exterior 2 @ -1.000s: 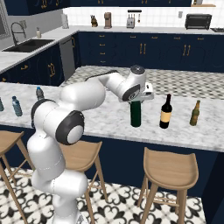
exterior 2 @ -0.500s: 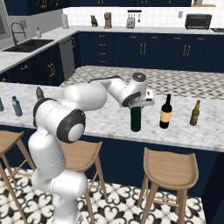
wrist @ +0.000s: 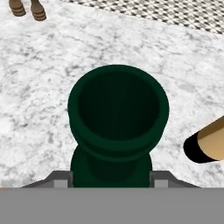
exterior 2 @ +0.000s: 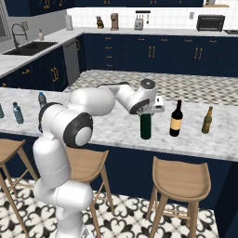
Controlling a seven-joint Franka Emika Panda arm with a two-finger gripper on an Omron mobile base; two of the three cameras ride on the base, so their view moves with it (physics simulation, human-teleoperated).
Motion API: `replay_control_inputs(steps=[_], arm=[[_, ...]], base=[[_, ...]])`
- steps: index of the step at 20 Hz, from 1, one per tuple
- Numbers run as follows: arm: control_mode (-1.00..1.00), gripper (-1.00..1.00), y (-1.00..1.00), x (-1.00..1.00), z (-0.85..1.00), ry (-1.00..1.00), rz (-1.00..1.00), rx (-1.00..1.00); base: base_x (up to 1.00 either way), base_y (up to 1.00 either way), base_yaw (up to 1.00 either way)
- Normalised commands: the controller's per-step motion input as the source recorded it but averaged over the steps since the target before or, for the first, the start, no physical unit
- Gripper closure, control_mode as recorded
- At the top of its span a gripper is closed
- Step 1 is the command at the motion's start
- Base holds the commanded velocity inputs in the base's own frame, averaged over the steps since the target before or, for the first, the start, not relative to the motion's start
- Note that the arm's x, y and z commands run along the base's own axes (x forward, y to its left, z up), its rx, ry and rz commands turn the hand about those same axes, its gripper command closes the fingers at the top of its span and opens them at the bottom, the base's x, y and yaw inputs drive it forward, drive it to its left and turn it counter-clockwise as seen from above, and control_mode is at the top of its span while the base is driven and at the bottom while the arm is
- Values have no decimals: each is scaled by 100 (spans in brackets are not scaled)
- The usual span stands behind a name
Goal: Move the plastic bottles in the middle to the plastics group, and the glass bottles in the middle to the glass group.
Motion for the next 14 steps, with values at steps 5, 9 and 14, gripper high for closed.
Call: replay_control_inputs(steps=[5,9,14], arm=[[-100,100,-32,20,0,0,0,5],[-100,100,-22,1,0,0,0,7],[-100,100,-8,0,0,0,0,4]], base=[[0,0,0],[0,0,0],[0,0,0]])
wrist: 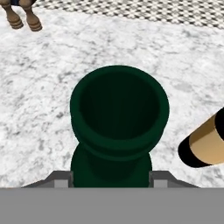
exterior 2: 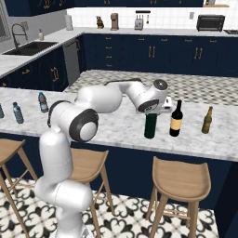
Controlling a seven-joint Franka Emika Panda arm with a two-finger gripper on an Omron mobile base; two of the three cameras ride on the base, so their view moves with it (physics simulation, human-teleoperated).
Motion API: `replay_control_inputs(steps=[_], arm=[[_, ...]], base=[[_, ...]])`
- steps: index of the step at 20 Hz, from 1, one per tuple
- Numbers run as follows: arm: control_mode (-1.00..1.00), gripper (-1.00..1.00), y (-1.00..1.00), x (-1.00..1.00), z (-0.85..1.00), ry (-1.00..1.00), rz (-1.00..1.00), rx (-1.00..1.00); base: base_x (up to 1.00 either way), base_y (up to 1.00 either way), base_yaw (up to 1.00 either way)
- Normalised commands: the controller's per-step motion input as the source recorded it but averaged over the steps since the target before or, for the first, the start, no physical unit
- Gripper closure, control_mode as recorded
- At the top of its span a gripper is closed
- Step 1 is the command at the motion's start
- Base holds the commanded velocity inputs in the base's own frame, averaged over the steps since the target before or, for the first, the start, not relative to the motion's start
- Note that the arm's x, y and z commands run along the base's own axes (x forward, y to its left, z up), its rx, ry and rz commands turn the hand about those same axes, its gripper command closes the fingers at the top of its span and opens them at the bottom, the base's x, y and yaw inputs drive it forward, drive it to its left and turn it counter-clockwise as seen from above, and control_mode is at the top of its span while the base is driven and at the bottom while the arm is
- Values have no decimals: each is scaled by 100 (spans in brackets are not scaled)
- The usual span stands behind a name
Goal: Move the plastic bottles in the middle to the plastics group, and the glass bottles in the middle to the glass group.
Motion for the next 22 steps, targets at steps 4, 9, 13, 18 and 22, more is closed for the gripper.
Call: replay_control_inputs(steps=[4,9,13,18,22], arm=[[-100,100,-3,4,0,0,0,1],[-100,100,0,11,0,0,0,0],[-100,100,-4,6,4,0,0,0],[-100,100,-20,5,0,0,0,0],[-100,100,-7,0,-1,0,0,0]], base=[[0,0,0],[0,0,0],[0,0,0],[0,0,0],[0,0,0]])
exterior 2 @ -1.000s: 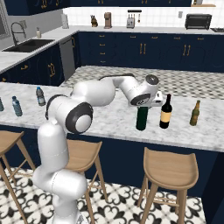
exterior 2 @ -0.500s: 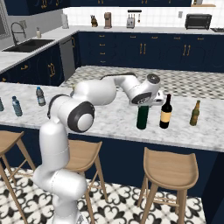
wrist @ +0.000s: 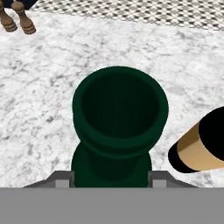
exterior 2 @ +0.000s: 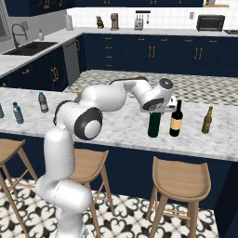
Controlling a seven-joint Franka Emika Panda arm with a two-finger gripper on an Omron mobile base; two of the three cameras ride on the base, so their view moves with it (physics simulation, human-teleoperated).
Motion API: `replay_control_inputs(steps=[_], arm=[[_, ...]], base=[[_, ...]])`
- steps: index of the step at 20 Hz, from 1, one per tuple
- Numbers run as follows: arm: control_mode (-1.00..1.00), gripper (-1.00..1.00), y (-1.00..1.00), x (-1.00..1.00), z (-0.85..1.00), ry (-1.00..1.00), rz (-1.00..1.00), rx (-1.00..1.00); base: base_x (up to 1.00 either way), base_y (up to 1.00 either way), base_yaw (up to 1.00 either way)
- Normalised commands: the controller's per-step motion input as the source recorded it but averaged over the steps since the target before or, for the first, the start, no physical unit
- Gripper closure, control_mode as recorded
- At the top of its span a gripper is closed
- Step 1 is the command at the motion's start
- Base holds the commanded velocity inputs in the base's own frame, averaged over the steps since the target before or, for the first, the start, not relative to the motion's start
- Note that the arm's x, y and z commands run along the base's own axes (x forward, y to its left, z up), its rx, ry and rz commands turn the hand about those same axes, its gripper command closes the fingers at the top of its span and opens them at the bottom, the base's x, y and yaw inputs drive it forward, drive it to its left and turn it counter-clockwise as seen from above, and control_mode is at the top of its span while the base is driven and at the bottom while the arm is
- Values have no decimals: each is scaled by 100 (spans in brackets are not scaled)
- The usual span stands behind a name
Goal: Move the plastic bottles in the middle to the plastics group, and the glass bottles in the middle to the glass group.
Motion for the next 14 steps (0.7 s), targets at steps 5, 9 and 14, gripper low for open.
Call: replay_control_inputs(steps=[5,9,14], arm=[[-100,100,0,9,-27,0,0,0],[-100,100,1,9,-53,0,0,-1],[-100,100,0,5,-34,0,0,0]], base=[[0,0,0],[0,0,0],[0,0,0]])
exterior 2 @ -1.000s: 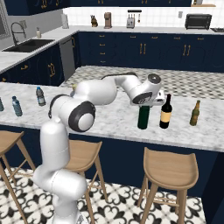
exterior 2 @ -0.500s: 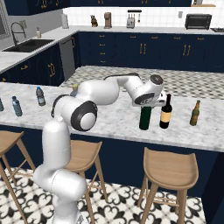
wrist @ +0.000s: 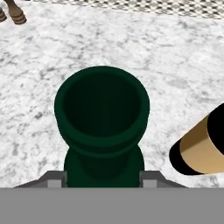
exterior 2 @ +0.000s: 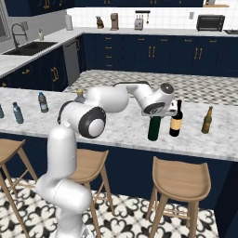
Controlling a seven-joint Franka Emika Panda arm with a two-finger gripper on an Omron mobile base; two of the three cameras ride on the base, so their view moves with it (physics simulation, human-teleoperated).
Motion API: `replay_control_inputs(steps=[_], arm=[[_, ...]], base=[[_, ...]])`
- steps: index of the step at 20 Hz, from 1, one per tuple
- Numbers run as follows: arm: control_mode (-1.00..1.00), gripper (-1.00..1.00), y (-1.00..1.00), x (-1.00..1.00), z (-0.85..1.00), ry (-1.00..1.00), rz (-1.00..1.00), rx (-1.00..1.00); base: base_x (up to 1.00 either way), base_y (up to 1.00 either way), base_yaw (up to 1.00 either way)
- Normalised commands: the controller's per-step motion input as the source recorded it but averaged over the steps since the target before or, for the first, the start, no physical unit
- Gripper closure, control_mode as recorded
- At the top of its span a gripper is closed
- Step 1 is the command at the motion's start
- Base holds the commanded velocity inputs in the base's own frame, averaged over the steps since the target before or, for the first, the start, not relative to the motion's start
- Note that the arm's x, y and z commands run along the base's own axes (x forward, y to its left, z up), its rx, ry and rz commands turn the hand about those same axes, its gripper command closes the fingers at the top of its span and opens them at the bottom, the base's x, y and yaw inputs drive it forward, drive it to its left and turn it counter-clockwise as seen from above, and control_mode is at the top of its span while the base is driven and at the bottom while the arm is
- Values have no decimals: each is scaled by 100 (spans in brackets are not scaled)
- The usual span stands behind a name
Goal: Move the plastic bottles in the middle to the plastics group, and the glass bottles in the middle to the glass group.
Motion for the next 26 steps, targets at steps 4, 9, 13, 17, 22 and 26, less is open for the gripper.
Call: replay_control_inputs(steps=[4,9,13,17,22,26], arm=[[-100,100,0,27,-8,0,0,0],[-100,100,0,38,1,0,0,0],[-100,100,0,10,0,0,0,0],[-100,-100,0,0,0,0,0,0],[-100,-100,0,0,0,0,0,0],[-100,-100,0,0,0,0,0,0]], base=[[0,0,0],[0,0,0],[0,0,0],[0,0,0],[0,0,0],[0,0,0]])
